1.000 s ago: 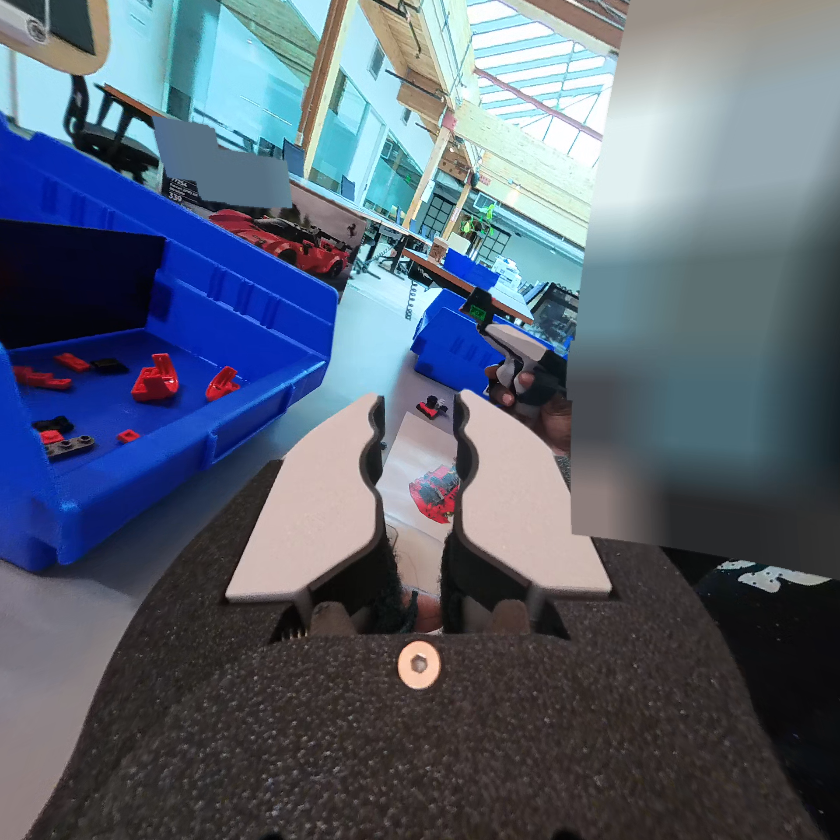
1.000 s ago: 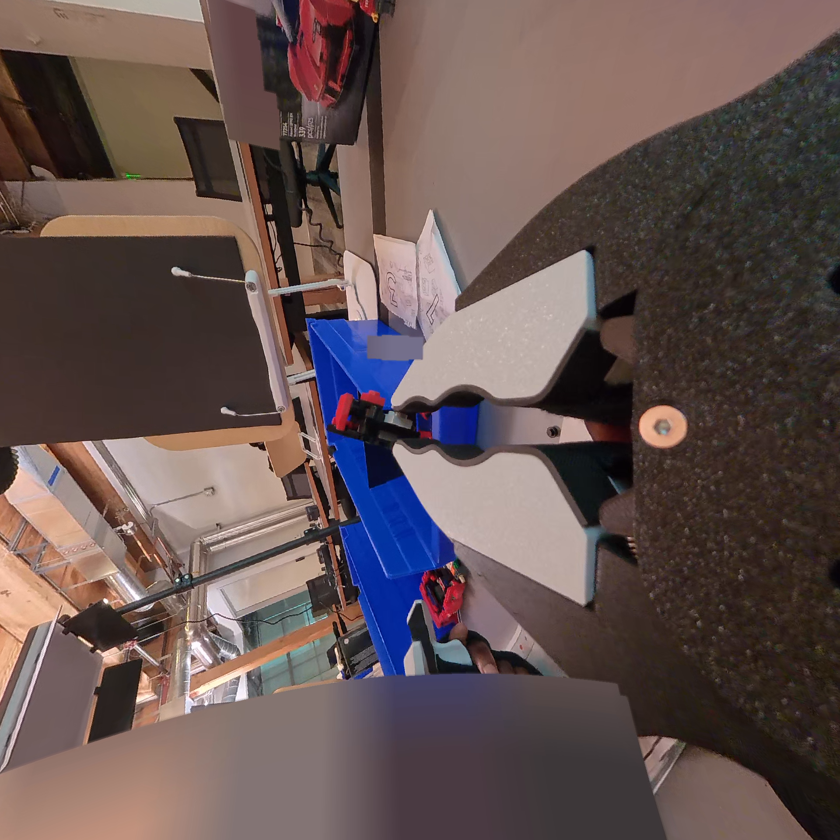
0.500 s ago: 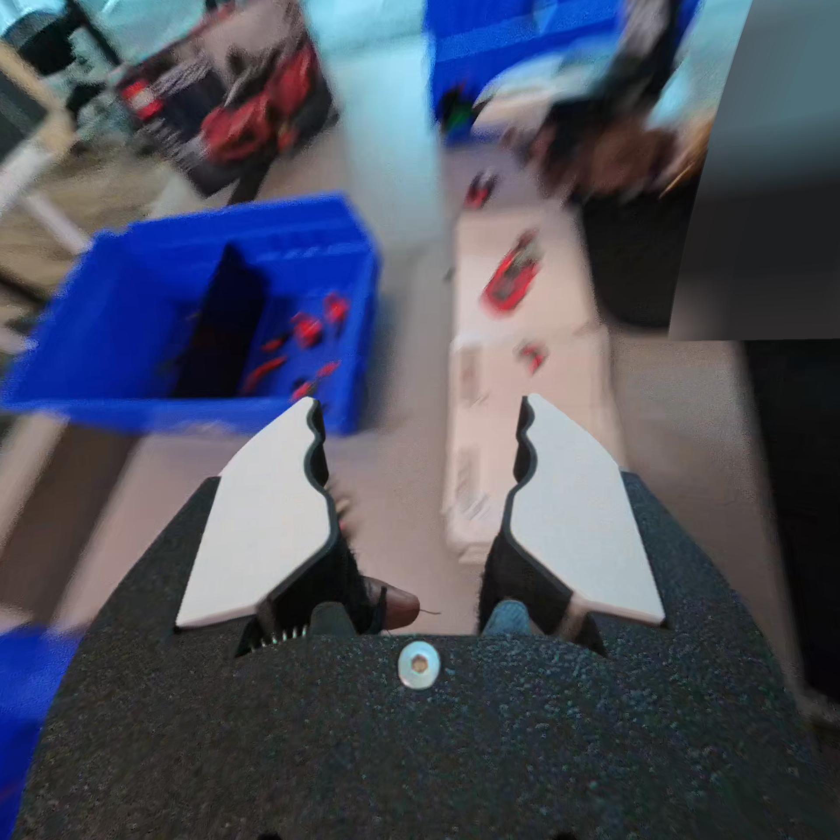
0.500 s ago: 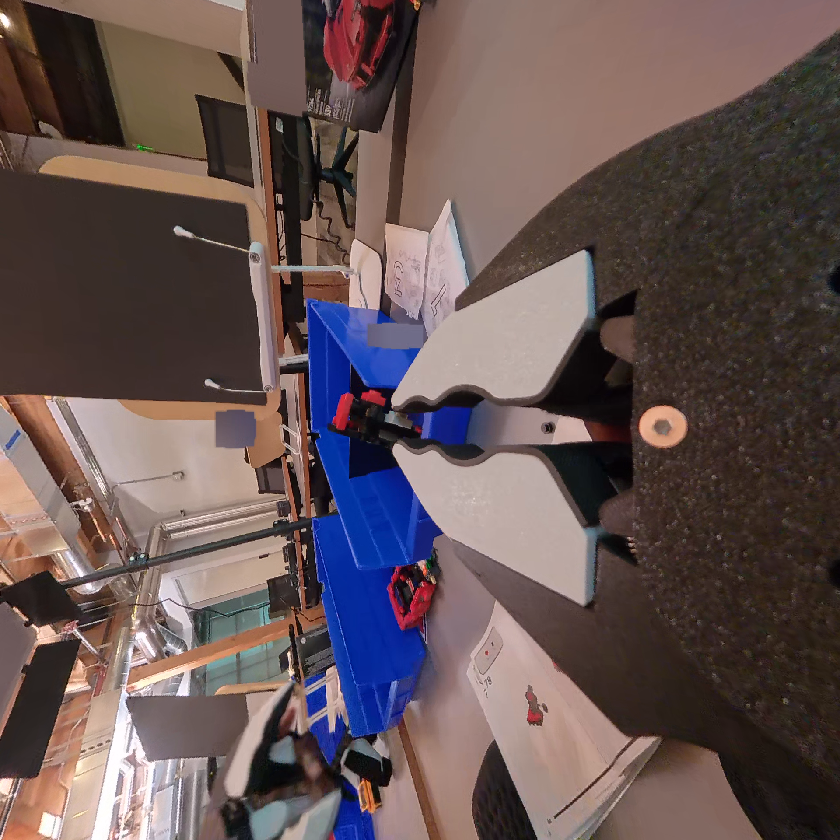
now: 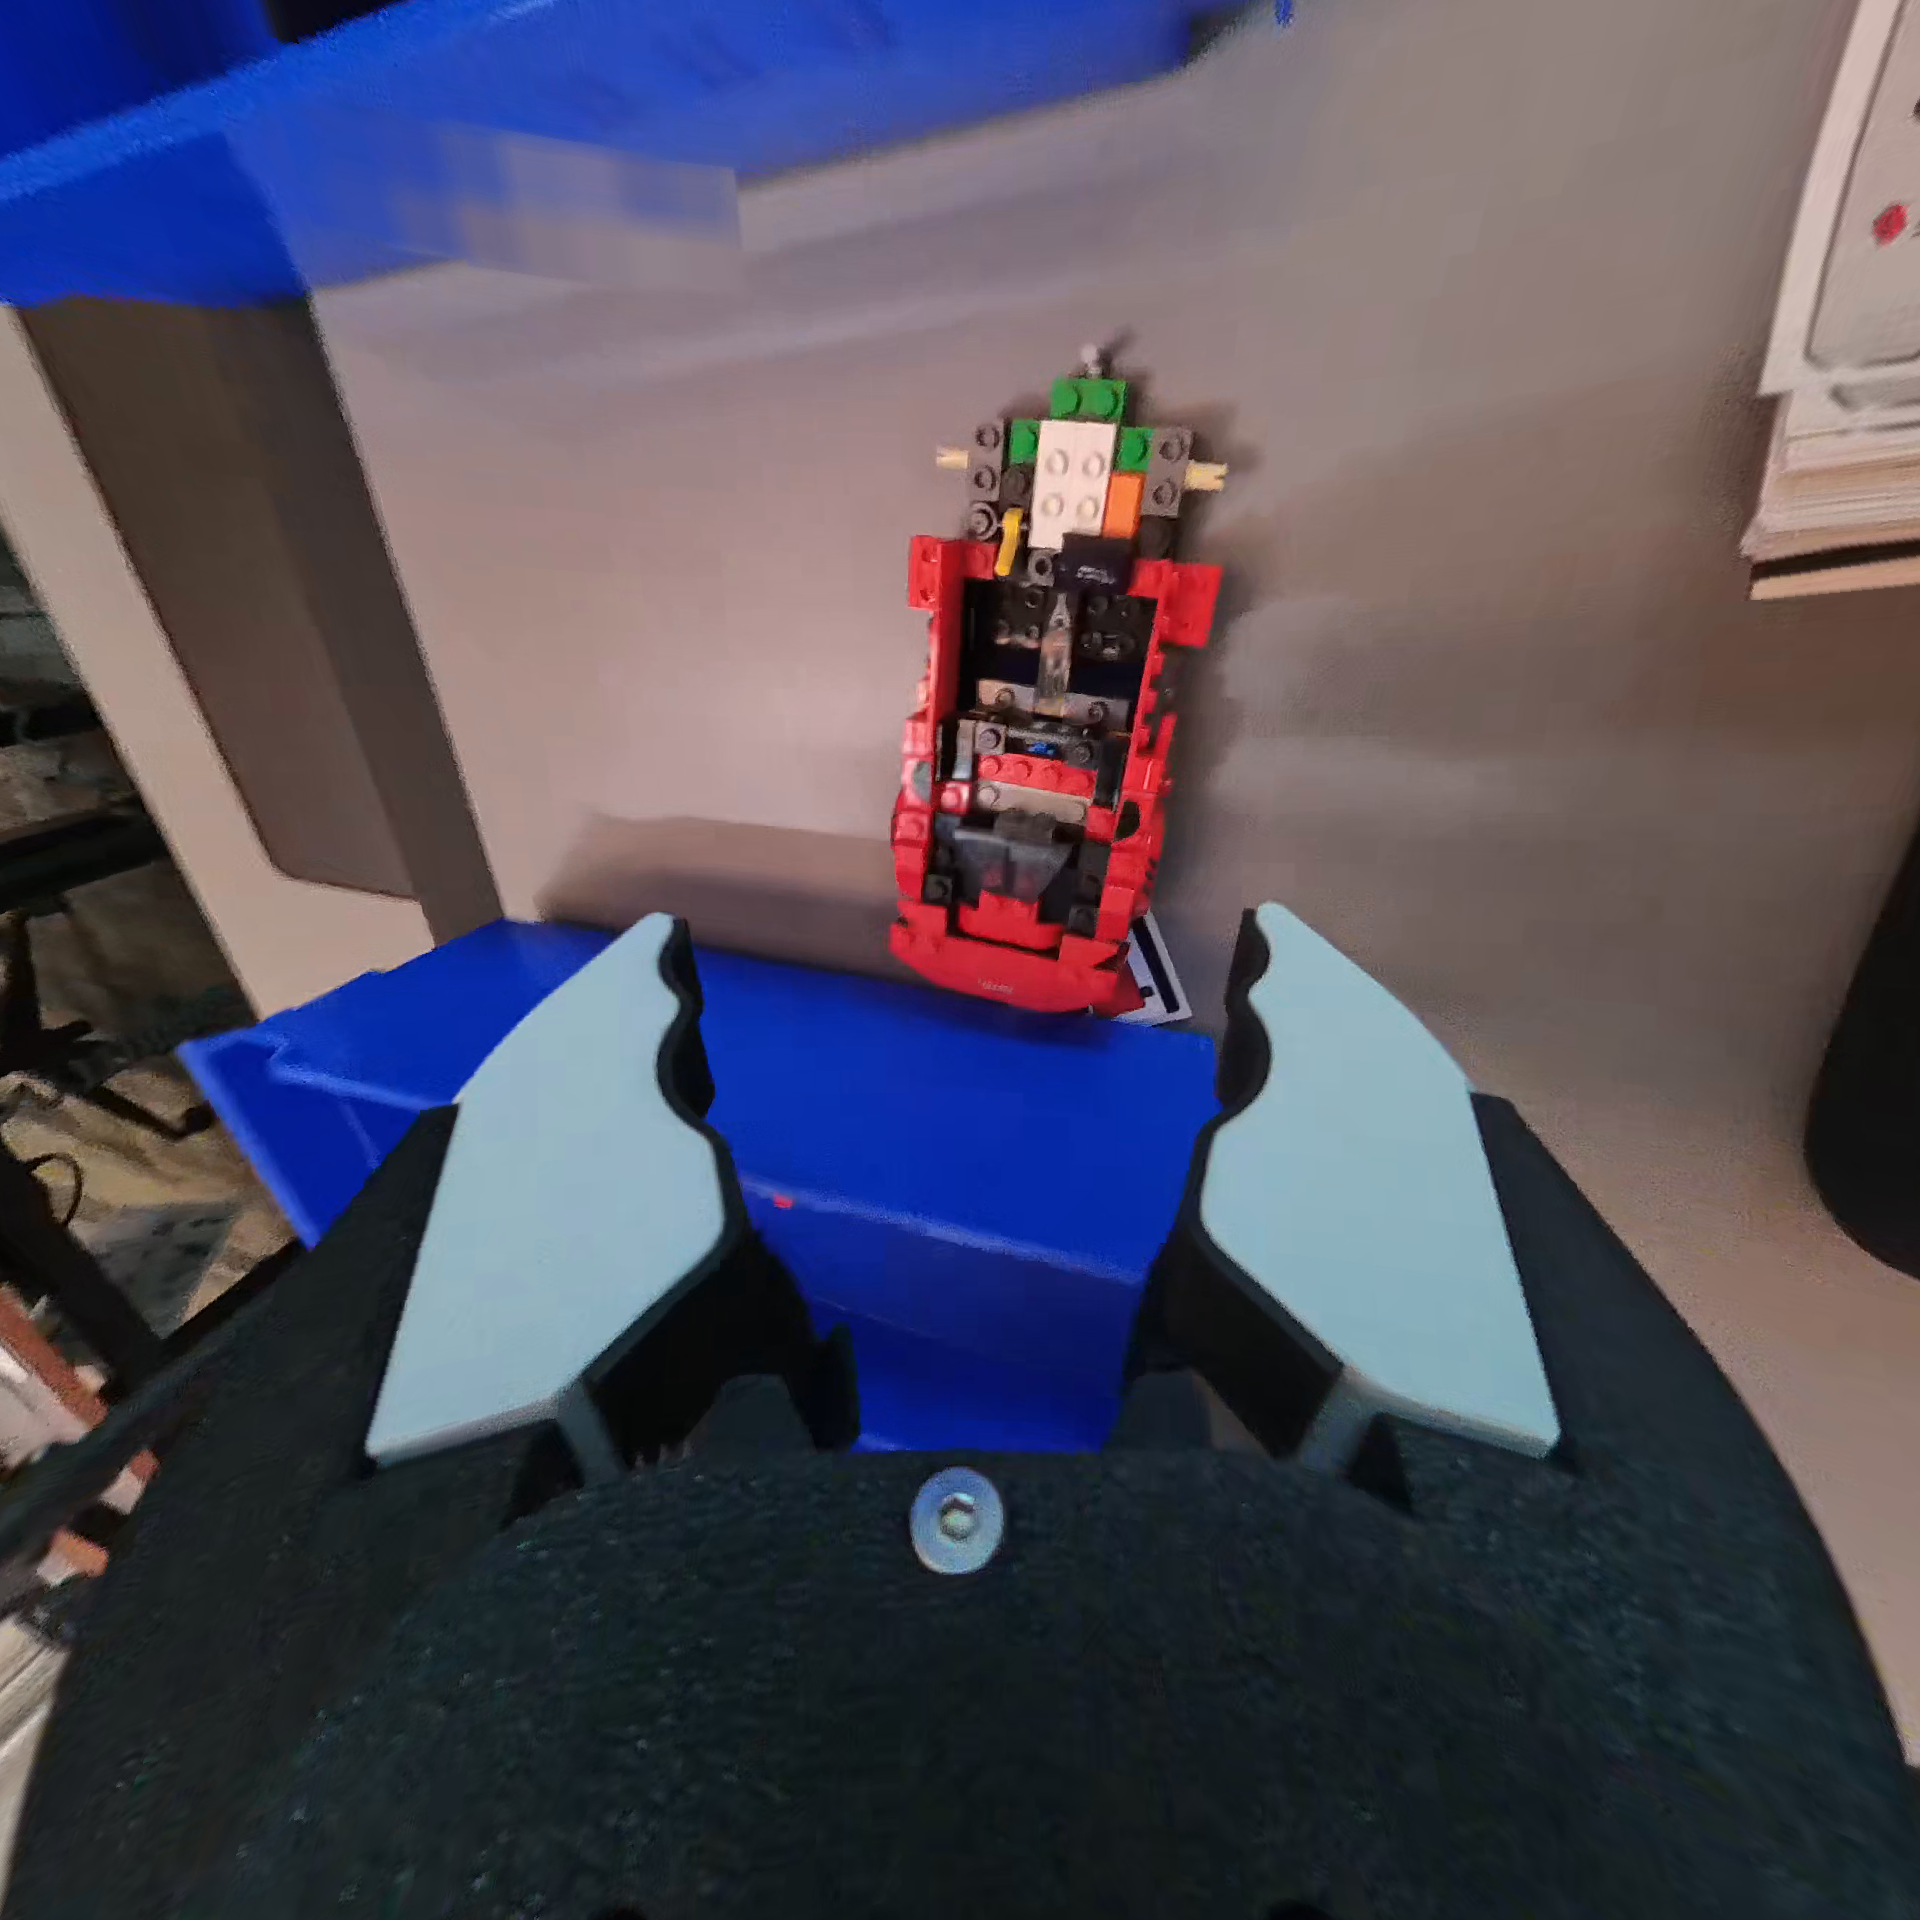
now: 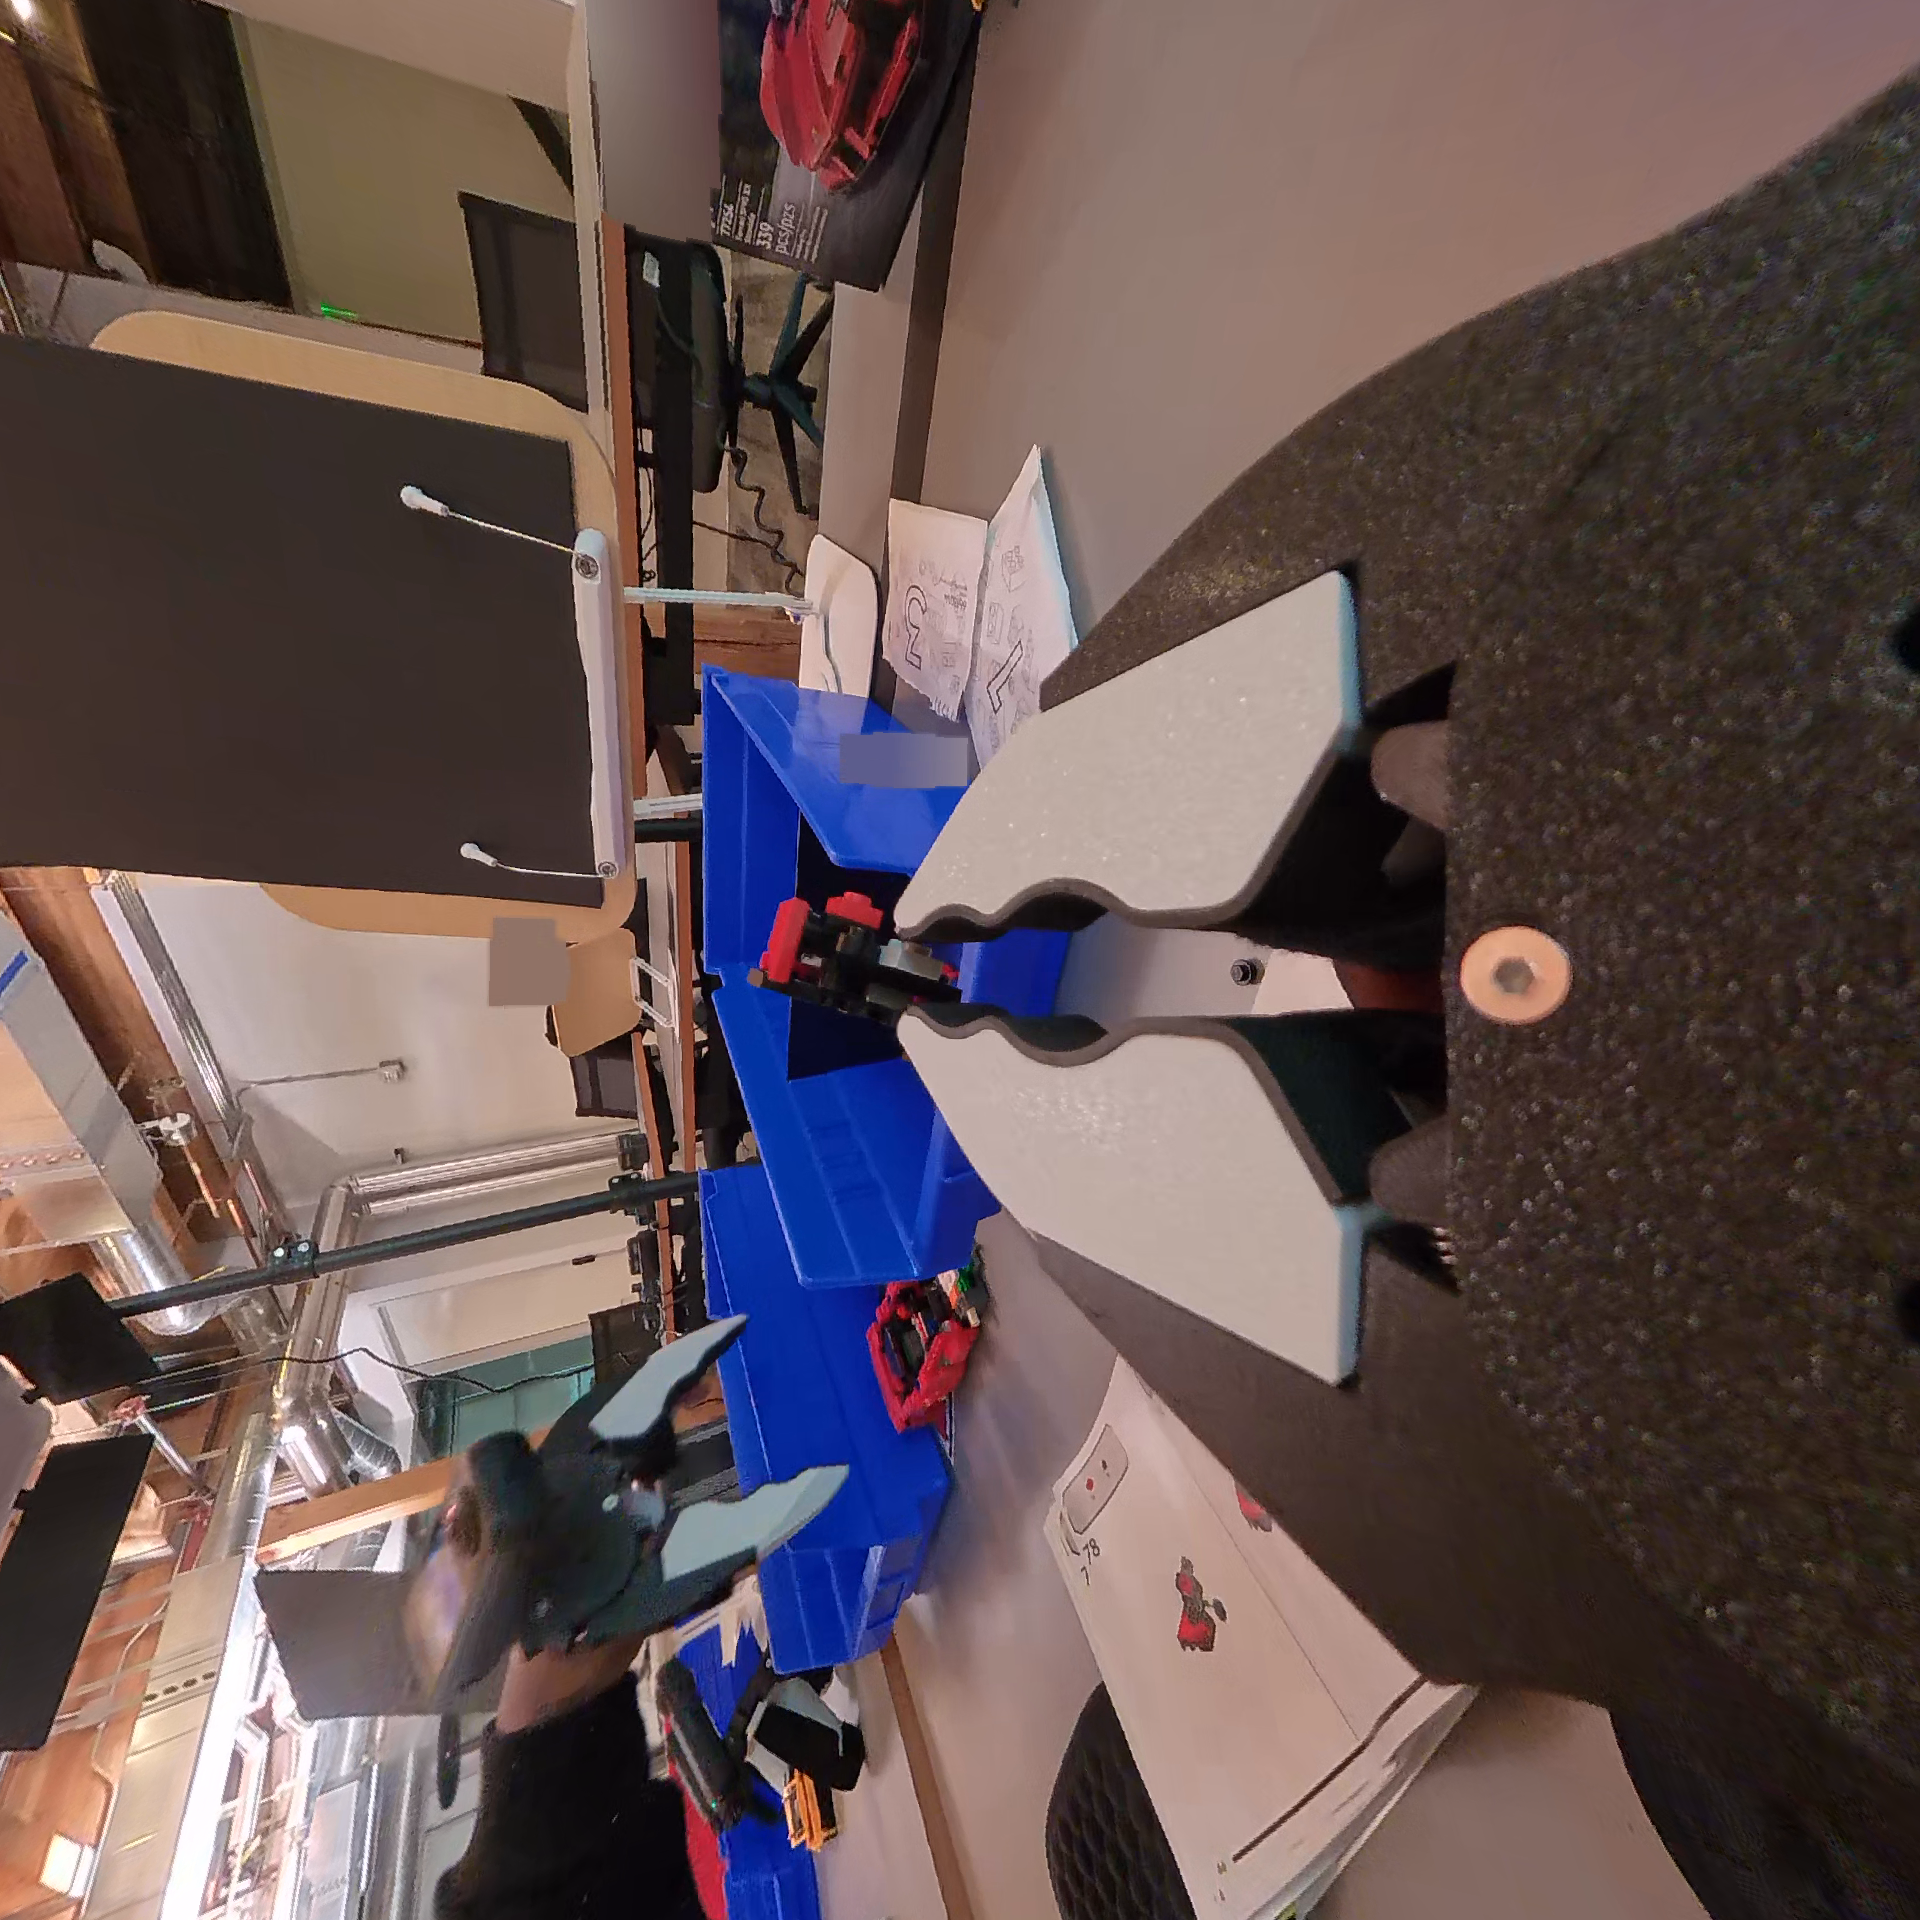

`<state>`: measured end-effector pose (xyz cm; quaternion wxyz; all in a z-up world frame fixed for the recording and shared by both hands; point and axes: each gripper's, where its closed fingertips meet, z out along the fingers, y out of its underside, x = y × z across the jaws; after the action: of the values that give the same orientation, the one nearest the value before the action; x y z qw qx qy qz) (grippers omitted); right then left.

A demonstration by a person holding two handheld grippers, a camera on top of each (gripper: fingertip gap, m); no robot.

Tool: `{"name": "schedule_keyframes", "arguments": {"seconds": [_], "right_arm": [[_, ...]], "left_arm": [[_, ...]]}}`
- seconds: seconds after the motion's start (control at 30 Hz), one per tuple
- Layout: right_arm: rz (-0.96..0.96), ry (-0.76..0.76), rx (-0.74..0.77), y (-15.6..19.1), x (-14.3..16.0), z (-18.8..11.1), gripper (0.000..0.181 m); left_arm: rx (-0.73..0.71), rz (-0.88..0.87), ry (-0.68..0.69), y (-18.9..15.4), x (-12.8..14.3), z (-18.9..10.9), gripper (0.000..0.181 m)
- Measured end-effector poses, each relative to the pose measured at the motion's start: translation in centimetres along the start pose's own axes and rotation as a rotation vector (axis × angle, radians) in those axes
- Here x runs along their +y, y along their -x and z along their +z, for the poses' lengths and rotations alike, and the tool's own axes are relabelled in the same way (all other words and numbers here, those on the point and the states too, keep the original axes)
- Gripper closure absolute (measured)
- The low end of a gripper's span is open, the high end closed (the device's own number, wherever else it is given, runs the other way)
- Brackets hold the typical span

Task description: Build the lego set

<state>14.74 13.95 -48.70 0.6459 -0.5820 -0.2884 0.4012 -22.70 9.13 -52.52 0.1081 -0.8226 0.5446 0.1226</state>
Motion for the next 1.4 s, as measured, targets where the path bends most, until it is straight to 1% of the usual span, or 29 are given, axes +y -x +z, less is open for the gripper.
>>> {"name": "schedule_keyframes", "arguments": {"seconds": [0.13, 0.2, 0.3, 0.4, 0.53, 0.67, 0.77, 0.87, 0.97, 1.13, 1.3, 1.4], "right_arm": [[0.020, -0.021, 0.009, -0.3, -0.3, -0.3, 0.171], [0.027, -0.019, 0.006, -0.3, -0.3, -0.2, 0.171], [0.024, -0.009, 0.003, -0.2, -0.1, -0.1, 0.171], [0.022, -0.010, 0.008, -0.3, -0.1, -0.2, 0.171], [0.037, -0.031, 0.028, -0.7, -0.4, -0.4, 0.171], [0.053, -0.038, 0.025, -0.8, -0.4, -0.5, 0.171], [0.027, -0.049, 0.047, -1.0, -0.6, -0.6, 0.171], [0.005, -0.024, 0.036, -0.7, -0.3, -0.4, 0.171], [-0.017, -0.004, 0.010, -0.1, -0.1, -0.2, 0.171], [-0.059, 0.006, -0.026, 0.9, -0.1, -0.2, 0.171], [-0.135, 0.070, -0.048, 1.6, 0.8, 0.2, 0.171], [-0.144, 0.081, -0.035, 1.4, 1.0, 0.2, 0.171]], "left_arm": [[0.057, -0.002, 0.022, -0.1, -0.7, 2.8, 0.063], [0.075, -0.008, 0.053, 0.0, -0.6, 4.1, 0.050], [0.119, -0.007, 0.102, -0.2, 0.0, 5.3, 0.042], [0.149, -0.014, 0.096, -0.6, 0.1, 5.6, 0.036], [0.151, -0.045, 0.088, -1.1, -0.1, 5.3, 0.035], [0.097, -0.057, 0.085, -1.6, 0.0, 4.1, 0.035], [0.098, -0.070, 0.111, -2.4, 0.2, 3.0, 0.034], [0.093, -0.056, 0.107, -3.2, -0.5, 1.6, 0.035], [0.079, -0.029, 0.134, -3.6, -0.5, 0.9, 0.034], [0.101, -0.025, 0.141, -3.3, 0.1, 0.8, 0.034], [0.104, -0.014, 0.086, -1.9, 0.1, 0.7, 0.036], [0.116, -0.012, 0.063, -1.0, 0.3, 1.5, 0.036]]}}
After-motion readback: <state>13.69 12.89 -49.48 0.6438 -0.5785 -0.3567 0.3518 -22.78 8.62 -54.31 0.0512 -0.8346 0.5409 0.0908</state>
